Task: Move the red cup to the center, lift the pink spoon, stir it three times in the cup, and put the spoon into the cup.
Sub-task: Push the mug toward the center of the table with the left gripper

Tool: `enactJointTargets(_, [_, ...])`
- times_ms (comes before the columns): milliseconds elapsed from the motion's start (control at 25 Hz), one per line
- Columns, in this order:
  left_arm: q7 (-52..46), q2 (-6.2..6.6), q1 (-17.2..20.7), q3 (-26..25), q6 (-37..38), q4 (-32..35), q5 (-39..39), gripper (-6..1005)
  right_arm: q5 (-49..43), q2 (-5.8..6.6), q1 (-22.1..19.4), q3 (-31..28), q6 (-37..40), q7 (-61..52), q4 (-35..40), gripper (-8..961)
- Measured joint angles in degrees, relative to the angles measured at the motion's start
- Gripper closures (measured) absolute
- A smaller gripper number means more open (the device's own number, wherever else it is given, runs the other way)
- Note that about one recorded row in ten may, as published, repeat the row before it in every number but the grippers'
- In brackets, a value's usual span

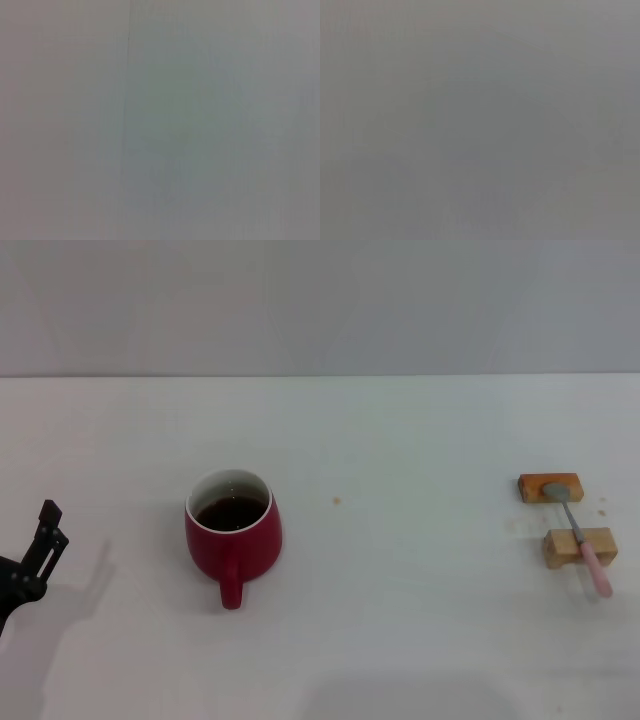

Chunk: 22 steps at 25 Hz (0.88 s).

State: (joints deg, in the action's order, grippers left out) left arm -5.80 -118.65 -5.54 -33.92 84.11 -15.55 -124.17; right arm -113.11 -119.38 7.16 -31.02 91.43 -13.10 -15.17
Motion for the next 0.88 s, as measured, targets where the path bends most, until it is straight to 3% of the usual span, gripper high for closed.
enactJointTargets(400, [-0.08,-0.01,-0.52,0.03,-0.93,-0.01,-0.07,139,0.0,0.03,0.13,0.0,0.0,0.0,0.01,262])
enactJointTargets(880, [1.41,-0.07,-0.55,1.19,-4.4,-0.67,0.51,294,0.0,0.03,-0.39,0.24,0.62,-0.89,0.03,262])
